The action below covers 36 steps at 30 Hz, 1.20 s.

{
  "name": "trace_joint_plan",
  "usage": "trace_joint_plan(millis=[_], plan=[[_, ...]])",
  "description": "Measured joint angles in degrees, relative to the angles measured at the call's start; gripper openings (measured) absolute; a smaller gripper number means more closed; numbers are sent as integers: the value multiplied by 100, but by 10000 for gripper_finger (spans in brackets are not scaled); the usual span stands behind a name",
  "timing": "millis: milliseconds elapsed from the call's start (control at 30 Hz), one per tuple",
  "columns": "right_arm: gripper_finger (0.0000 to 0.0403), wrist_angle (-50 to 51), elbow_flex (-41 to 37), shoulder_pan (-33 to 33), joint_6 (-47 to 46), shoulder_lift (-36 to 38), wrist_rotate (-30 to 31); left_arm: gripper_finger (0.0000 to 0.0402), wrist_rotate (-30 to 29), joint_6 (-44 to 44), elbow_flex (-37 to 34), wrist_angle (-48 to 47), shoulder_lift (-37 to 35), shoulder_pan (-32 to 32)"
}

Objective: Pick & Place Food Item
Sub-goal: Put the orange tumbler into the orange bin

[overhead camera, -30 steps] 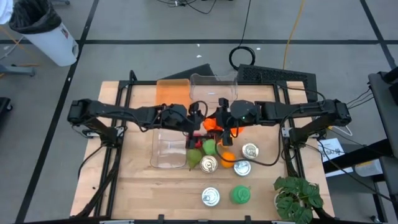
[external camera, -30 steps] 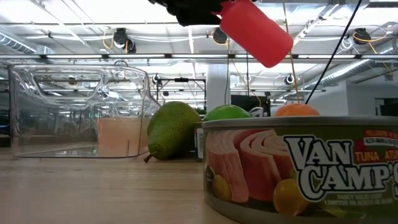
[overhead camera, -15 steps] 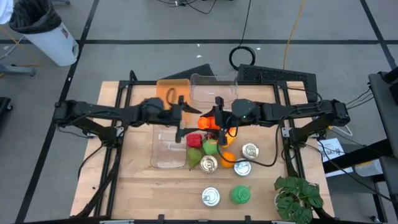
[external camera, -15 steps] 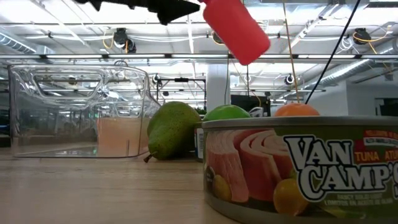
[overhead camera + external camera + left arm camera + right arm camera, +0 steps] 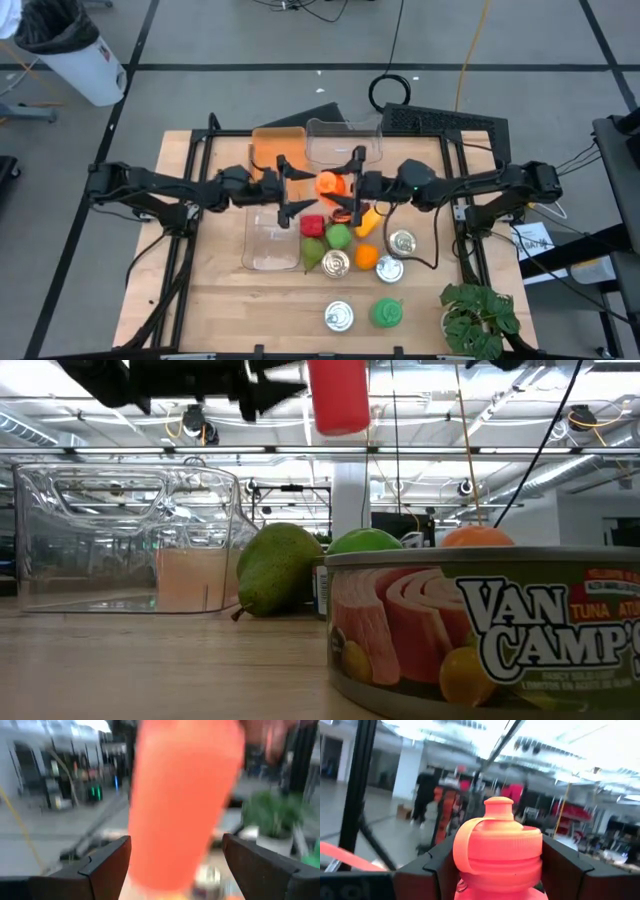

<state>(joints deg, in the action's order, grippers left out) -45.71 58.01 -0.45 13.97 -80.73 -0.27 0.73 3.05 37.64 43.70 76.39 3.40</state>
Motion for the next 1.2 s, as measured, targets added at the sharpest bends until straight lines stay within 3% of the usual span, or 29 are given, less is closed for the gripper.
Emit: trace_joint_plan(millis=[267,533,900,1200], plan=[[214,-80,-35,-71,-286,-9,-2,328,70,938,2,-124,242,0],[214,-46,-34,-61,-432,-9,-5,328,67,1367,20,395,242,-92],[214,-537,-43,-63,-564,-357,-294,329,70,1359,659,348,983,-88],[215,-617,-23,-24,-550,-369,-299,326,90,1337,683,382,915,-81]])
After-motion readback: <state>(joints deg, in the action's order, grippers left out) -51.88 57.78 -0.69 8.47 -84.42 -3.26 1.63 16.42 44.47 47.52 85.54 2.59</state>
